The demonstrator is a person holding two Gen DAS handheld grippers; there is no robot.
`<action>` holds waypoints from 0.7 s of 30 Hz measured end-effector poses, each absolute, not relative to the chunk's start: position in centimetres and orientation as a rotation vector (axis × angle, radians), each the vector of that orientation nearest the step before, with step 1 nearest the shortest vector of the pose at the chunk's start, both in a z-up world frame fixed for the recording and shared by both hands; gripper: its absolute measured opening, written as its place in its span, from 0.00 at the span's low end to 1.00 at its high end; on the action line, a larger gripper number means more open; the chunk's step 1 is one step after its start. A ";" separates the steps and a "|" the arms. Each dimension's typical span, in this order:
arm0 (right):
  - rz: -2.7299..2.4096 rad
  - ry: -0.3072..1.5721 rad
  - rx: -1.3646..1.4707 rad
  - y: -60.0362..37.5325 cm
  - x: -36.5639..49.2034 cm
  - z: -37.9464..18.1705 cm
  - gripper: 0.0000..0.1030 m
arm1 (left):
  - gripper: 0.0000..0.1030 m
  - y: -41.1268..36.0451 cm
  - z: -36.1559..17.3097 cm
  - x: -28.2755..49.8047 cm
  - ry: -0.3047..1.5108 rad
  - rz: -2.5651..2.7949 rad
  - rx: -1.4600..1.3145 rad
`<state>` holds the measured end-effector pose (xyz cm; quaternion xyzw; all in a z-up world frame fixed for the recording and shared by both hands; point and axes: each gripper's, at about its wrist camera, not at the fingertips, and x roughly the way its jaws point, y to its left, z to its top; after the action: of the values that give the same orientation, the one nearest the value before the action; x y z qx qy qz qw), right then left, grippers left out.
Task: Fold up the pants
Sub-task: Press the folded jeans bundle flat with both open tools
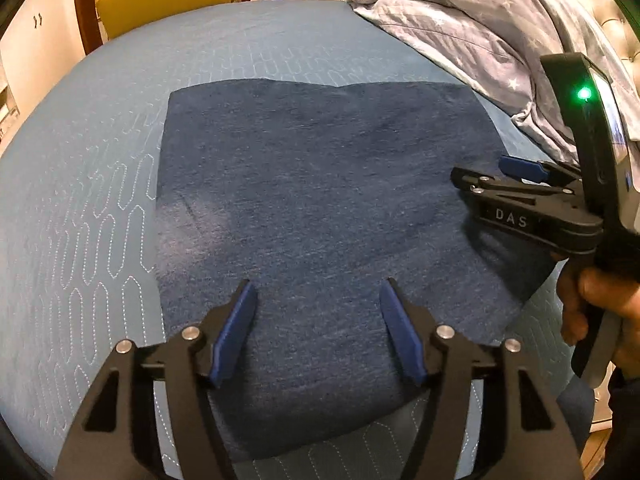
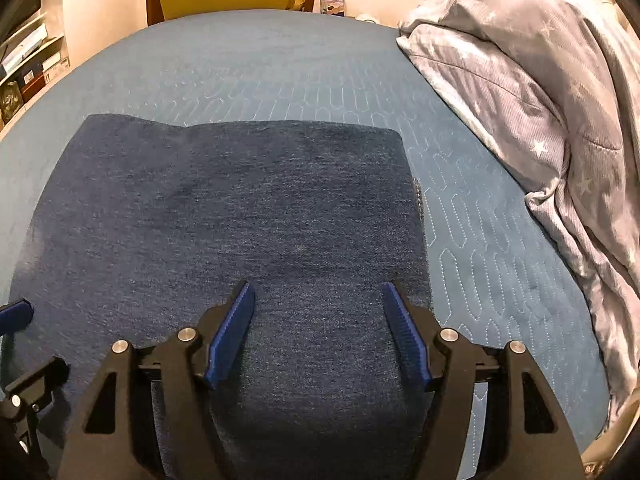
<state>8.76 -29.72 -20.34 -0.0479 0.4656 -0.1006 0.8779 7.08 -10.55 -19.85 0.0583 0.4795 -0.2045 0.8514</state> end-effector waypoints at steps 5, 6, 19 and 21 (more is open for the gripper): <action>-0.204 0.963 -0.101 -29.6 8.5 -20.5 0.63 | 0.89 -10.7 -20.1 6.5 1.011 -0.462 0.106; -0.204 0.962 -0.100 -29.6 8.6 -20.6 0.63 | 0.89 -10.9 -20.1 6.3 1.001 -0.462 0.128; -0.240 0.955 -0.112 -30.3 7.0 -19.5 0.68 | 0.89 -6.5 -18.6 7.4 0.958 -0.205 0.170; -0.256 0.963 -0.097 -30.8 6.5 -19.5 0.71 | 0.85 -6.1 -18.3 7.5 0.963 -0.217 0.147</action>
<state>6.52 -30.82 -19.49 -0.0465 0.4615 -0.1229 0.8774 7.49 -6.09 -18.27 0.0706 0.4620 -0.1039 0.8780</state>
